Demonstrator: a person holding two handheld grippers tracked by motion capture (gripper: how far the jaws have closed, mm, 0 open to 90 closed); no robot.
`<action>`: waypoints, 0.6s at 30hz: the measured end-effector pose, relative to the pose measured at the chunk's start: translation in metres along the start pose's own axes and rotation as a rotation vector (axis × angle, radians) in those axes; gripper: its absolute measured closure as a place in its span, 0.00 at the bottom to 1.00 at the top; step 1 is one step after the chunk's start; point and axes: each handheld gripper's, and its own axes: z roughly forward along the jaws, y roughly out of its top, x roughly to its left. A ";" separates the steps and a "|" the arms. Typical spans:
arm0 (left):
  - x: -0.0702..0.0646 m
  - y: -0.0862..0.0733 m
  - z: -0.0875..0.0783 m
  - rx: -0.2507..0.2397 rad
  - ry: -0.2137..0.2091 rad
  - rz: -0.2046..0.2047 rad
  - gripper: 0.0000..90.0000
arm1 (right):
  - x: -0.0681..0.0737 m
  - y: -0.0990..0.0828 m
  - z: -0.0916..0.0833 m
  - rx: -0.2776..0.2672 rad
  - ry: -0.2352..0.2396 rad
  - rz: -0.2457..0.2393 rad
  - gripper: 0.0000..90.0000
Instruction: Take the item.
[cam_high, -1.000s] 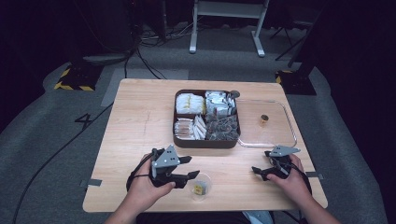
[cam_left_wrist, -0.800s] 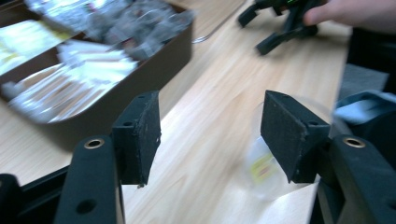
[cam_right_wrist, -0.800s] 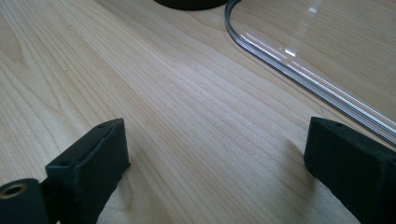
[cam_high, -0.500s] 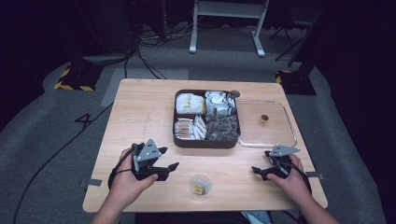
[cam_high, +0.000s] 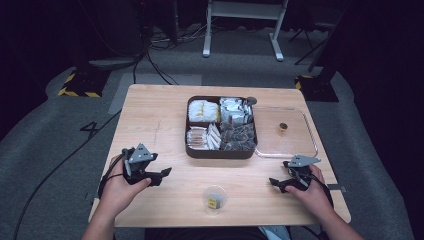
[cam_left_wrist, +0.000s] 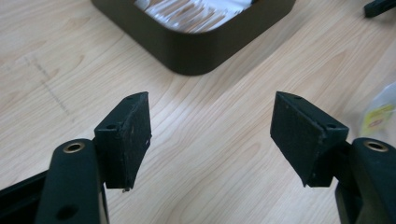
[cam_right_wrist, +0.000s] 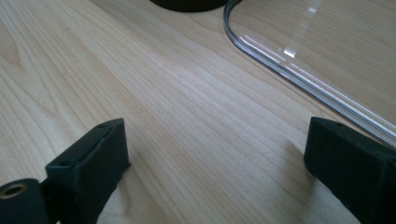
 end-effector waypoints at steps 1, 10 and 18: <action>0.002 -0.002 0.001 0.009 0.007 -0.001 0.32 | 0.000 0.000 0.000 0.000 0.000 0.000 0.07; 0.010 -0.028 0.008 0.068 0.063 -0.027 0.32 | 0.000 0.000 0.000 0.000 0.000 -0.001 0.07; 0.017 -0.050 0.011 0.107 0.091 -0.063 0.32 | 0.000 0.000 0.000 0.000 0.000 -0.001 0.07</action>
